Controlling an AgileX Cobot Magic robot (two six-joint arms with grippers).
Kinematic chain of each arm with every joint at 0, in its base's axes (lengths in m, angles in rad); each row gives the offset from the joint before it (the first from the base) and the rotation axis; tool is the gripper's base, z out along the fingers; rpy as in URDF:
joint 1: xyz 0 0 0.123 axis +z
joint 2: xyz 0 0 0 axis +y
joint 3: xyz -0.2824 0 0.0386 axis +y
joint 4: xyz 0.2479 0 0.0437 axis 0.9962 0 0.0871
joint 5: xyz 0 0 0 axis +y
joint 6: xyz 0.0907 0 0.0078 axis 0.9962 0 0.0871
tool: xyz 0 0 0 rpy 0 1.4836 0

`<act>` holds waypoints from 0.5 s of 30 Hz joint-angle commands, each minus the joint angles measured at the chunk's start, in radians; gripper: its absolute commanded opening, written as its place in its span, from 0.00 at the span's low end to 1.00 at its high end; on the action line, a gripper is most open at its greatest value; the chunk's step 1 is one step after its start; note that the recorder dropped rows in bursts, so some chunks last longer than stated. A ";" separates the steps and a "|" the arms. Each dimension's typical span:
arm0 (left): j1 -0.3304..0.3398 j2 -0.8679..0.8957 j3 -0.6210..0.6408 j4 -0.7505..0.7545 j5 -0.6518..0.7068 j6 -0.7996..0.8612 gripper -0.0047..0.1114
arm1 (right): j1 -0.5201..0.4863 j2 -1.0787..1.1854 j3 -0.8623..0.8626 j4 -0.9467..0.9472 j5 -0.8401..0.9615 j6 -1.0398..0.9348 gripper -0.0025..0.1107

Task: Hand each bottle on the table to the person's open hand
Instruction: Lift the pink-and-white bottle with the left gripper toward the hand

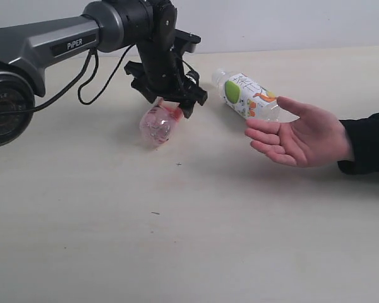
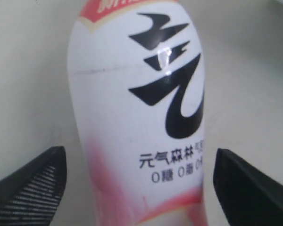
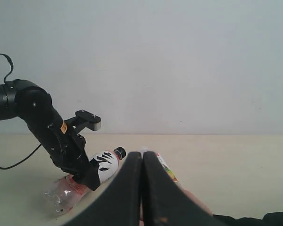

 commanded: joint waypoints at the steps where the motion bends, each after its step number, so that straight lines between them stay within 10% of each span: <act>1: 0.000 0.003 -0.004 0.001 0.000 -0.035 0.68 | 0.001 -0.005 0.005 0.001 -0.011 0.000 0.02; 11: 0.000 0.001 -0.004 0.001 0.018 -0.072 0.04 | 0.001 -0.005 0.005 0.001 -0.011 0.000 0.02; 15: 0.000 -0.014 -0.004 0.001 0.005 -0.106 0.04 | 0.001 -0.005 0.005 0.001 -0.011 0.000 0.02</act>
